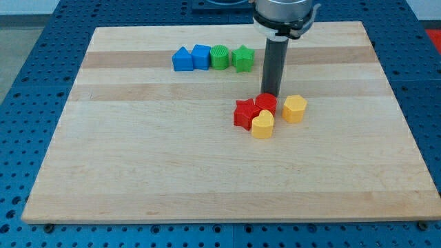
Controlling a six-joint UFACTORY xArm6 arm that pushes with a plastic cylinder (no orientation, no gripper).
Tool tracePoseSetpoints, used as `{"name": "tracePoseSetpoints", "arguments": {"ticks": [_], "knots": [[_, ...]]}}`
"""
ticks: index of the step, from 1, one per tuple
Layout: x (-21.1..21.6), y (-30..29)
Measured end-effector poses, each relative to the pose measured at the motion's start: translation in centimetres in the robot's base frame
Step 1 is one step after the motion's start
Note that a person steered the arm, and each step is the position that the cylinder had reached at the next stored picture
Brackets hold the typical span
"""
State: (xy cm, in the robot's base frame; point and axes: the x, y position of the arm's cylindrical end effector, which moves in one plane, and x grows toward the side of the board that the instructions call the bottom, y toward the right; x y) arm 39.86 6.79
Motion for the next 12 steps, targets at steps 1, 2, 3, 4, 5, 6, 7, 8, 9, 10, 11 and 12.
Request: {"name": "tracePoseSetpoints", "arguments": {"ticks": [1,2,3,4,5,6,7,8,9,10,11,12], "knots": [[0.0,-2.2],[0.2,-5.4],[1.6,-8.8],[3.9,-10.7],[7.5,-10.2],[10.3,-9.4],[10.4,-7.5],[10.2,-5.3],[9.3,-4.5],[8.0,-4.5],[7.4,-4.7],[7.3,-4.8]]}}
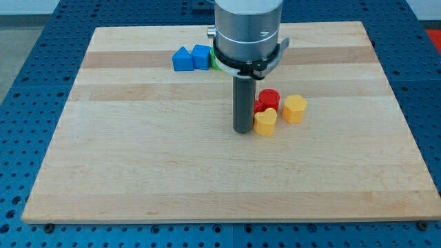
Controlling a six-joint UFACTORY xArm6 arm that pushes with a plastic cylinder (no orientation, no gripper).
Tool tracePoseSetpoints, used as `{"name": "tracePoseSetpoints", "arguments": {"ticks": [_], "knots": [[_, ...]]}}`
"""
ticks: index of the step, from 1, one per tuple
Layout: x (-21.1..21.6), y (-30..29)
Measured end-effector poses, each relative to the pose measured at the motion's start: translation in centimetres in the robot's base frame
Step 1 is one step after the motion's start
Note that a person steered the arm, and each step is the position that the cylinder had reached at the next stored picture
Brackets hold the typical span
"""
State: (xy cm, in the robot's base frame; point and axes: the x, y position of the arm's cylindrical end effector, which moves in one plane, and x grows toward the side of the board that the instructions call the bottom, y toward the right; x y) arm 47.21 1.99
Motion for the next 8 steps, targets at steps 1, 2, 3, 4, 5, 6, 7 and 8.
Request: {"name": "tracePoseSetpoints", "arguments": {"ticks": [1,2,3,4,5,6,7,8], "knots": [[-1.0,-0.2],[-2.1,-0.2],[-1.7,-0.4],[2.2,-0.4],[5.4,0.5],[5.4,4.3],[4.3,8.2],[2.7,9.9]]}}
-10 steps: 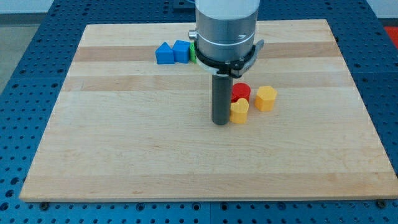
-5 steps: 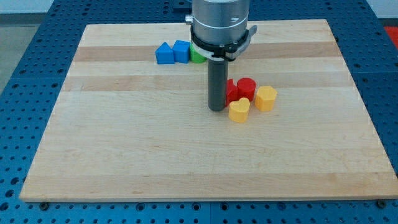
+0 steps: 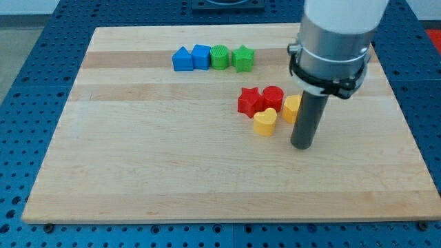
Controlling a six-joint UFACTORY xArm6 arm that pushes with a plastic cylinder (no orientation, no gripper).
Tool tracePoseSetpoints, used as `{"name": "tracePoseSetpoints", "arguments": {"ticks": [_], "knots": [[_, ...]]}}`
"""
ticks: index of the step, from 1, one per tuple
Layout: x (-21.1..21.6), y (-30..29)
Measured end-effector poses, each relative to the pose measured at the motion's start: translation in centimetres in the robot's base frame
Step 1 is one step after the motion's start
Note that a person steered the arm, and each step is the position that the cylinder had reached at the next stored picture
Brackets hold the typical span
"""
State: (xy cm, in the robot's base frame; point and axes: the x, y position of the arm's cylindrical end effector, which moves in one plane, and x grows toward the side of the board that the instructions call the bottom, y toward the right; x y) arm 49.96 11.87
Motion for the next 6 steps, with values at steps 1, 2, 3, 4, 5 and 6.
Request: {"name": "tracePoseSetpoints", "arguments": {"ticks": [1,2,3,4,5,6], "knots": [[-1.3,0.5],[-2.8,0.5],[-3.0,0.5],[-2.6,0.5],[-1.6,0.4],[-2.6,0.4]]}}
